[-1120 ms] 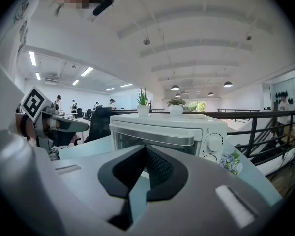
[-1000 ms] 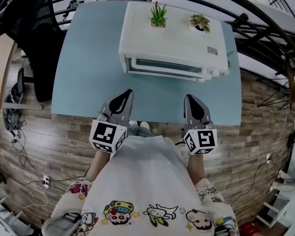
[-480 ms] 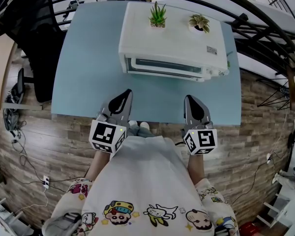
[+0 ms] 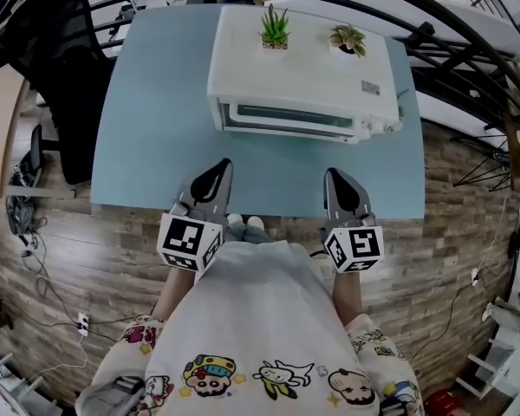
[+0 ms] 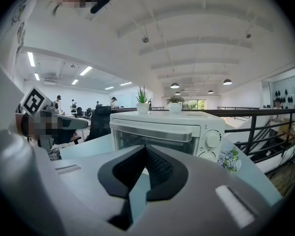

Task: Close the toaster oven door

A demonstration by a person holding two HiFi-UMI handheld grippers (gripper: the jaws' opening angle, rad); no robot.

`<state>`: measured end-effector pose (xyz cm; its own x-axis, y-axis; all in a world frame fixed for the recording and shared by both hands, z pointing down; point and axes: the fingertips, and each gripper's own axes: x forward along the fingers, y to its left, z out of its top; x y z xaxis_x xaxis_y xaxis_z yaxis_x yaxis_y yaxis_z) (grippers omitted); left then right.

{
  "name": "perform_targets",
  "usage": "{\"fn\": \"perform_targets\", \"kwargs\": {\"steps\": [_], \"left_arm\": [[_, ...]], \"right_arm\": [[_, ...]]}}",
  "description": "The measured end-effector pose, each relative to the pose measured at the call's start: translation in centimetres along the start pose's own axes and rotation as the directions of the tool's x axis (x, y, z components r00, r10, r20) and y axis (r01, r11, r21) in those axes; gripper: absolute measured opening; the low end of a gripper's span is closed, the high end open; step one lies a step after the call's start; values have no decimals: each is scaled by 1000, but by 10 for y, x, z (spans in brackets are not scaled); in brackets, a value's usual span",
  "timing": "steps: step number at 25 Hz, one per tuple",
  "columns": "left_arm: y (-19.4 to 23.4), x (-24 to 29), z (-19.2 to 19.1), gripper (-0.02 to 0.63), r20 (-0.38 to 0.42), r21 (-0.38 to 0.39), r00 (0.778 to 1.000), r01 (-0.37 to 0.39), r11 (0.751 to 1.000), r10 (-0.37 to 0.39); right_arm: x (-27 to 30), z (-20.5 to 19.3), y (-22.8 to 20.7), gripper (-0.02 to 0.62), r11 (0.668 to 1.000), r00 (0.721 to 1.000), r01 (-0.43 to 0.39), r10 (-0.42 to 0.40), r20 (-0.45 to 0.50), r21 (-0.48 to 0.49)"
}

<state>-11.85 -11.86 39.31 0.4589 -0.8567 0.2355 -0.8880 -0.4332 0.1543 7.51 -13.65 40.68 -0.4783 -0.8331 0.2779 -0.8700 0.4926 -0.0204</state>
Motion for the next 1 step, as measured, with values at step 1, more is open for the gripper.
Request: {"fn": "perform_targets", "kwargs": {"steps": [1], "left_arm": [[0, -1, 0, -2, 1, 0, 1000, 0, 1000, 0]], "right_arm": [[-1, 0, 0, 8, 1000, 1000, 1, -1, 1, 1]]}}
